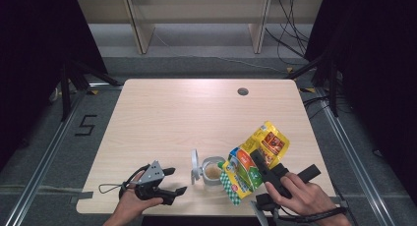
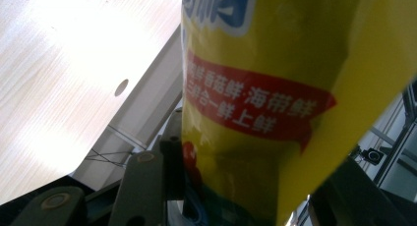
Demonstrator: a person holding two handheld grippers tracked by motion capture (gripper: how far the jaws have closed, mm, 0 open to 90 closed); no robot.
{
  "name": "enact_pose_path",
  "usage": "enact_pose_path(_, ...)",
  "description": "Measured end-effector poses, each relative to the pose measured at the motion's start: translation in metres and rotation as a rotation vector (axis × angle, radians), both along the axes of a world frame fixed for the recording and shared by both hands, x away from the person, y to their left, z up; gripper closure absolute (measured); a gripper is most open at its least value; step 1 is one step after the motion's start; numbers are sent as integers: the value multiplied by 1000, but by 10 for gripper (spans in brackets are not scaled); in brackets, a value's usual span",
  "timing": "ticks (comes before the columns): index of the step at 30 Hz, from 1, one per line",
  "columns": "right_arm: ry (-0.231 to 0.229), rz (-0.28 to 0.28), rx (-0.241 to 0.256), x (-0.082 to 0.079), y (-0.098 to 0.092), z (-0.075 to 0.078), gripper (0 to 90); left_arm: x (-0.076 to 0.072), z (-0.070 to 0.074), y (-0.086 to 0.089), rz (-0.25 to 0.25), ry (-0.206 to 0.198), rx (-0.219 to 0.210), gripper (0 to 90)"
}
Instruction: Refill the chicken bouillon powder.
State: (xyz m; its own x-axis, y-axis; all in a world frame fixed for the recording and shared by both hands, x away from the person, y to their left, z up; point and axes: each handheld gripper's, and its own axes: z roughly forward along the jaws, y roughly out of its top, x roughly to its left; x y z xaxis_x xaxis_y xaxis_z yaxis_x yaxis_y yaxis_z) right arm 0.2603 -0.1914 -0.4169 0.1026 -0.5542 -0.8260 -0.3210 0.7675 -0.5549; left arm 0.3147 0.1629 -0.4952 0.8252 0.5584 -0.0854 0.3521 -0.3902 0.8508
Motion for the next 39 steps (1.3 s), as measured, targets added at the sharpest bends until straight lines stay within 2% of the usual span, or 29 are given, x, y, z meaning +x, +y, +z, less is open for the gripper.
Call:
enact_pose_path(1,-2,0,-7,0,0,1,579,-1,-1,-1,9,16,-14,220)
enact_pose_path(7,2,1,-10,-1,-1,1,580,0,0,0,2,3,-1,220)
enact_pose_path(9,3,-2,-6,-1,-1,1,580,-1,0,-1,11,16,-8,220)
enact_pose_path(15,-2,3,-12,0,-1,0,580,-1,-1,-1,11,16,-13,220)
enact_pose_path(17,-1,4,-17,0,0,1,580,0,0,0,3,-6,3,220)
enact_pose_path(24,-2,4,-20,0,0,1,581,0,0,0,4,-4,2,220)
enact_pose_path(27,11,4,6,0,-1,-2,581,0,0,0,6,-3,2,220)
enact_pose_path(30,12,9,15,0,-2,-2,582,0,0,0,5,-4,1,220)
enact_pose_path(31,12,2,1,0,-2,-2,582,-1,0,0,5,-2,-4,220)
enact_pose_path(33,16,8,25,0,-3,-3,583,0,0,0,5,-4,2,220)
enact_pose_path(36,7,1,-2,-1,-2,0,584,0,0,0,5,-2,2,220)
enact_pose_path(38,9,0,0,-1,-2,0,584,-1,0,0,5,-1,-5,220)
enact_pose_path(39,17,5,20,0,-2,-2,584,-1,0,0,6,0,-4,220)
